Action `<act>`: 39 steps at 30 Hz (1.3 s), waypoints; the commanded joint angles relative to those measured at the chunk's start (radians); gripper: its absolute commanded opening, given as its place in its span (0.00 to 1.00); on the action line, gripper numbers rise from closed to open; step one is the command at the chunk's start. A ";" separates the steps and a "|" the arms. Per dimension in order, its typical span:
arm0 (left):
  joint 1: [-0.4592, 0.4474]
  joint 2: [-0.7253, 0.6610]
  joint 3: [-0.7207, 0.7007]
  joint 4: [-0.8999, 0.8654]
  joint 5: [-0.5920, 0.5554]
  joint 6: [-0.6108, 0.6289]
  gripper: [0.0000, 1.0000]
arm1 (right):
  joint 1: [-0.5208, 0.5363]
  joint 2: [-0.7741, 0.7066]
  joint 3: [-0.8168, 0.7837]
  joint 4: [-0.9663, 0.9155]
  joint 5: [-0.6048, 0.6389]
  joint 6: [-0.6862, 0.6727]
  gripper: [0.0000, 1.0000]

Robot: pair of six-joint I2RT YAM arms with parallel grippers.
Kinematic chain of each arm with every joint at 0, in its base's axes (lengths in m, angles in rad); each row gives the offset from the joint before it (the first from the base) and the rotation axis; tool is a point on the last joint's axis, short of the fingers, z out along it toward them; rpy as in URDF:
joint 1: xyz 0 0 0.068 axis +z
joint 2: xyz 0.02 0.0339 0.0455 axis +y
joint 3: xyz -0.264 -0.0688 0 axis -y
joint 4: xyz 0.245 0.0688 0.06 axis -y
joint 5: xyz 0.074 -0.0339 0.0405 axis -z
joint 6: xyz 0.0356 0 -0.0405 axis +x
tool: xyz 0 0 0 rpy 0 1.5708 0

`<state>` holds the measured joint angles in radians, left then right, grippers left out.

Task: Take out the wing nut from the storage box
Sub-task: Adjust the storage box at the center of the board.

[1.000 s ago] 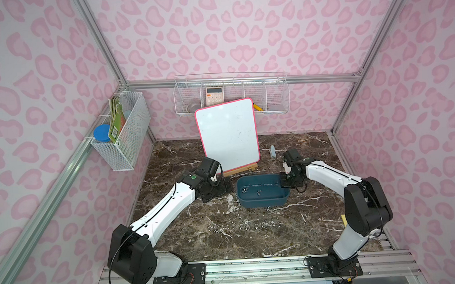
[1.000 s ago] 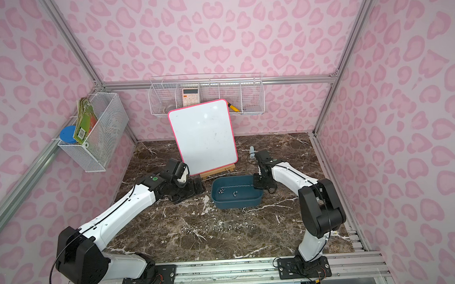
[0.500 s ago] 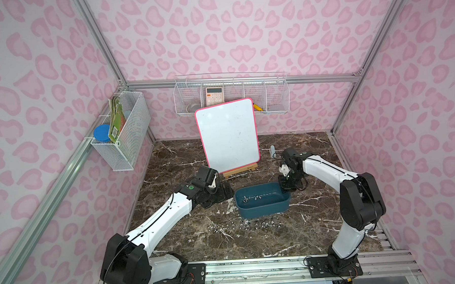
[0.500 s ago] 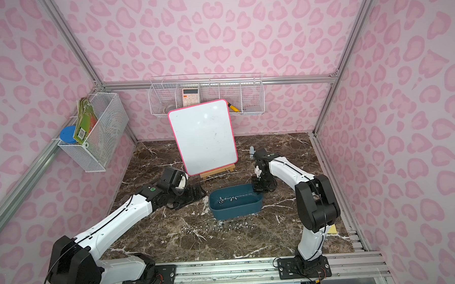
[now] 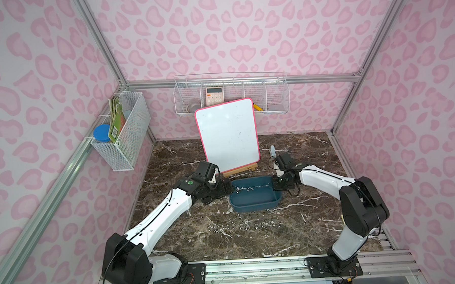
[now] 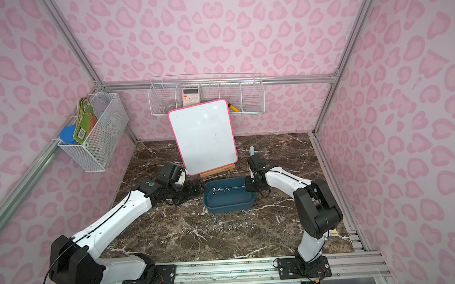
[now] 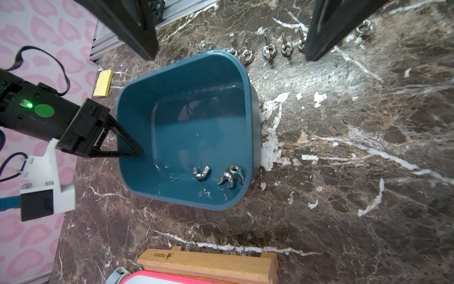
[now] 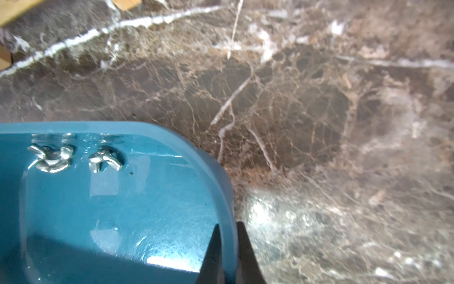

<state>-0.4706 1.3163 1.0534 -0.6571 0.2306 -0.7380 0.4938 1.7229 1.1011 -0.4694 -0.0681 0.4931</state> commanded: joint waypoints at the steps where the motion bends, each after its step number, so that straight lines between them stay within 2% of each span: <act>1: 0.000 0.014 0.034 -0.060 0.000 0.006 0.98 | 0.007 -0.021 -0.051 0.127 0.091 0.023 0.00; 2: 0.000 0.015 0.042 -0.066 -0.004 0.008 0.99 | 0.008 -0.032 -0.073 0.149 0.095 0.024 0.00; 3: 0.000 0.018 0.048 -0.071 -0.006 0.009 0.98 | 0.006 -0.042 -0.095 0.178 0.096 0.025 0.07; 7: 0.000 0.036 0.076 -0.090 0.001 0.020 0.98 | 0.009 -0.073 -0.142 0.247 0.089 0.032 0.19; 11: -0.001 0.055 0.085 -0.089 0.013 0.021 0.98 | 0.011 -0.090 -0.148 0.267 0.078 0.029 0.27; 14: -0.004 0.069 0.096 -0.081 0.016 0.042 0.92 | 0.014 -0.119 -0.147 0.263 0.077 0.022 0.40; 20: -0.037 0.147 0.151 -0.051 -0.025 0.129 0.80 | 0.016 -0.250 -0.189 0.282 0.051 0.006 0.55; 28: -0.124 0.387 0.324 -0.037 -0.111 0.263 0.59 | 0.019 -0.489 -0.299 0.338 -0.046 -0.008 0.81; 32: -0.135 0.511 0.394 -0.024 -0.123 0.302 0.51 | 0.019 -0.595 -0.337 0.328 -0.041 0.007 0.91; 34: -0.138 0.570 0.446 -0.014 -0.119 0.325 0.44 | 0.019 -0.647 -0.362 0.325 -0.030 0.020 0.98; 39: -0.149 0.675 0.517 -0.001 -0.125 0.379 0.42 | 0.019 -0.753 -0.400 0.288 0.015 0.051 0.99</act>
<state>-0.6151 1.9633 1.5452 -0.6689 0.1162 -0.4156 0.5110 1.0012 0.7101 -0.1612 -0.0864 0.5209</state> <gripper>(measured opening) 0.429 0.989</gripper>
